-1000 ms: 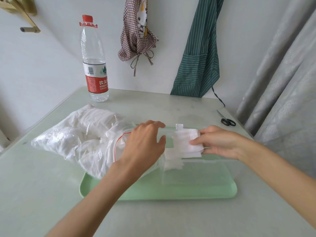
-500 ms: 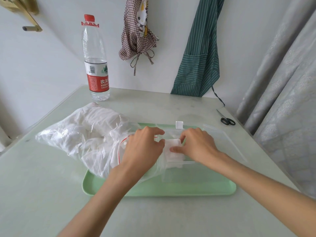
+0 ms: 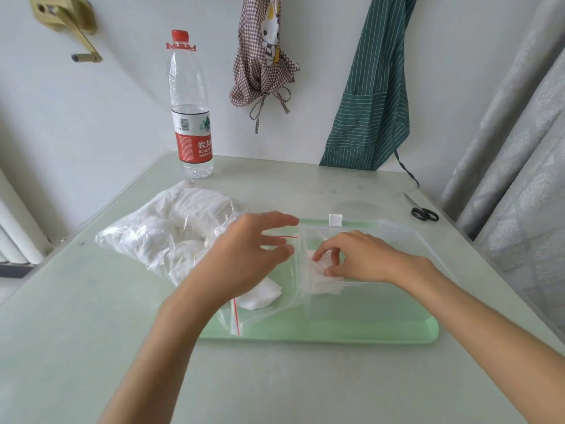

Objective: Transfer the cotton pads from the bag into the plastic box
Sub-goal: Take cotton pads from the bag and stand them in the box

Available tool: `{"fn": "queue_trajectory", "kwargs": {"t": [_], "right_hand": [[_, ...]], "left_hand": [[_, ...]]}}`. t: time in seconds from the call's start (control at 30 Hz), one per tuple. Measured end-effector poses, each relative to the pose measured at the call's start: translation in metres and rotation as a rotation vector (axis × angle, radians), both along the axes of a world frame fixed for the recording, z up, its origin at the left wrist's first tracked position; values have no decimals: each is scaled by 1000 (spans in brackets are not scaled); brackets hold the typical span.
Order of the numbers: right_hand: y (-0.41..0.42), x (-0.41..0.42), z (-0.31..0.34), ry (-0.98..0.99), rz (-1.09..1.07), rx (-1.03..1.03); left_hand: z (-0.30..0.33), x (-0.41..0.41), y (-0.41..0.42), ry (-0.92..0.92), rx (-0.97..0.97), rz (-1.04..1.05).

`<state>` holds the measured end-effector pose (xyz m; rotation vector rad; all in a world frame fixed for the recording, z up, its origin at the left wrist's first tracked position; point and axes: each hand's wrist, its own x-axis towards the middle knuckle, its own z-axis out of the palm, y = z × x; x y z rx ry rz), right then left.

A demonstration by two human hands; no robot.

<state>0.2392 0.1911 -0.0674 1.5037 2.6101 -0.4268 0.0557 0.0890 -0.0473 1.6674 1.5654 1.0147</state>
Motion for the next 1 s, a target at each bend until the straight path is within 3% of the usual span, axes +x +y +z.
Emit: {"fn": "queue_trajectory", "kwargs": {"t": [0.1, 0.17, 0.27, 0.33, 0.4, 0.57, 0.67, 0.77, 1.0], "right_hand": [[-5, 8, 7, 24, -69, 57], [-18, 12, 13, 176, -173, 177], [-49, 6, 20, 554, -268, 270], [-68, -14, 20, 669, -239, 255], [-78, -38, 10, 655, -182, 237], [-82, -77, -16, 348, -120, 298], [-80, -77, -16, 339, -78, 354], [-74, -74, -24, 327, 0, 414], [-70, -72, -26, 321, 28, 454]], "left_hand": [[15, -24, -16, 242, 82, 264], [15, -31, -24, 490, -2, 383], [0, -31, -19, 725, -281, 334], [-13, -36, -10, 797, -335, 320], [-21, -42, -1, 794, -311, 308], [-41, -64, 6, 632, -113, 374], [-59, -71, 5, 502, 78, 463], [-68, -72, 9, 443, 166, 423], [-50, -97, 17, 356, 11, 172]]}}
